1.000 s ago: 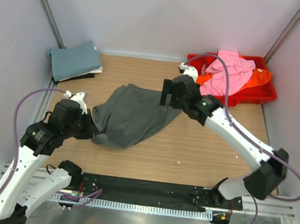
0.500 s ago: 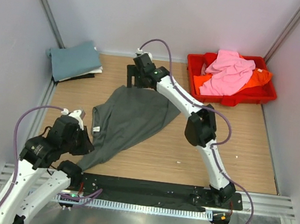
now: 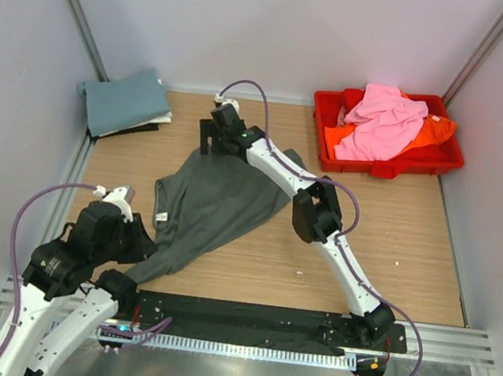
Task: Fold and stack the t-shirts
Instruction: Flatten the tshirt out
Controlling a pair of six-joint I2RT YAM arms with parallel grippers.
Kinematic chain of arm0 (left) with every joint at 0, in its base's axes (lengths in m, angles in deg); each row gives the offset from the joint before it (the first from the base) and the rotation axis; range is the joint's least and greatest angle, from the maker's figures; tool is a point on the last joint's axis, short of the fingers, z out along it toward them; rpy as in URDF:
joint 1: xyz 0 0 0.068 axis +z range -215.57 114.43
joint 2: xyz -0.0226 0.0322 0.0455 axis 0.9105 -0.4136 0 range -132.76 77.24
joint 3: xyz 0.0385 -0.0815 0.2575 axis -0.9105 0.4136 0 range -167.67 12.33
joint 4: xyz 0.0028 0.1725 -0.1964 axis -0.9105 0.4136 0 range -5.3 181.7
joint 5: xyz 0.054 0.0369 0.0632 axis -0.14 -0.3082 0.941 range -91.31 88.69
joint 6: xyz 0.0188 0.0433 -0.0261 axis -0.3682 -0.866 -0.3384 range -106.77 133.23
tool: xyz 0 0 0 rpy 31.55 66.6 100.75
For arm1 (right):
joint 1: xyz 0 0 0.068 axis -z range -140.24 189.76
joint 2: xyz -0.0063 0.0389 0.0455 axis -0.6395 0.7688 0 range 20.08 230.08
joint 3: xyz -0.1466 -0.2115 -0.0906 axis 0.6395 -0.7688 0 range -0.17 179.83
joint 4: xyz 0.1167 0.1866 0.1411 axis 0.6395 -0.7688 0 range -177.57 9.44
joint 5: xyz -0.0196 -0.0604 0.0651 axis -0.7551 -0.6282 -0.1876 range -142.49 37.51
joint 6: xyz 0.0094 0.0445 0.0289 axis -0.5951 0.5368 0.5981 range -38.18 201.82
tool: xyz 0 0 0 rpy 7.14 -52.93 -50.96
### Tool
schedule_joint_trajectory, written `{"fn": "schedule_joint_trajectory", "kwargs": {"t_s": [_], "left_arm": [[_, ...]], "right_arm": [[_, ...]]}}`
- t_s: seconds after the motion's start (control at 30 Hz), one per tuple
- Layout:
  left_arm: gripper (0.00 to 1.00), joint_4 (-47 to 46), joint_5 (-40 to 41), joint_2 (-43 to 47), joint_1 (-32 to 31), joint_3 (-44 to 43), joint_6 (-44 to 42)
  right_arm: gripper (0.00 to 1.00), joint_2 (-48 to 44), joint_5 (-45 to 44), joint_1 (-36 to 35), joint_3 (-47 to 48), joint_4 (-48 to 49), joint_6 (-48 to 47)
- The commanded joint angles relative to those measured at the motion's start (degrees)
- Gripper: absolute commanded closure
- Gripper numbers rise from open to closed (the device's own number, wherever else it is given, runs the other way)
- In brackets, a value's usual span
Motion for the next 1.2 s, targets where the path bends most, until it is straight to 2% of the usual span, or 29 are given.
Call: {"fn": "schedule_joint_trajectory", "kwargs": {"t_s": [0.0,0.17,0.27,0.47,0.6,0.63,0.77,0.83,0.9,0.93,1.0,1.07,1.17], "left_arm": [[0.74,-1.67,-0.31,0.76,1.2,-0.15,0.45],[0.73,-1.93,-0.92,1.64,2.96,0.03,0.18],[0.73,-1.93,-0.75,2.17,3.4,0.03,0.27],[0.72,-1.93,-0.83,1.99,3.93,0.12,0.27],[0.72,-1.93,-0.92,2.34,4.54,0.2,0.27],[0.72,-1.93,-0.92,2.34,4.63,0.12,0.27],[0.72,-2.02,-1.01,2.34,5.07,0.2,0.18],[0.72,-2.11,-1.1,2.26,5.25,0.2,0.18],[0.73,-2.02,-1.1,2.34,5.42,0.2,0.18],[0.73,-2.02,-1.1,2.34,5.51,0.2,0.18],[0.73,-2.02,-1.1,2.34,5.86,0.29,0.18],[0.73,-2.02,-1.18,2.43,6.21,0.2,0.18],[0.73,-2.11,-1.36,2.52,6.48,0.2,0.1]], "right_arm": [[0.12,0.21,-3.12,-1.36,4.2,5.33,-1.25],[0.17,2.76,-4.62,-1.45,4.47,6.65,-1.69],[0.3,4.69,-4.79,-1.54,5.34,6.83,-1.78],[0.4,5.66,-6.29,-1.54,5.17,6.48,-1.95],[0.57,4.79,-7.43,-1.62,3.42,7.0,-2.22],[0.66,4.44,-7.95,-1.54,2.89,7.18,-2.3],[0.81,2.33,-9.45,-1.54,0.69,8.06,-2.83],[0.96,0.66,-10.32,-1.54,-0.54,8.32,-3.53],[0.96,-1.7,-11.03,-1.54,-2.21,8.76,-4.06],[0.9,-2.42,-11.64,-1.54,-2.82,8.76,-4.58],[0.72,-4.26,-11.82,-1.53,-5.02,9.37,-5.29],[0.68,-6.28,-12.09,-1.27,-6.95,9.55,-5.82],[0.68,-7.61,-11.3,-0.92,-8.97,9.64,-5.65]]}}
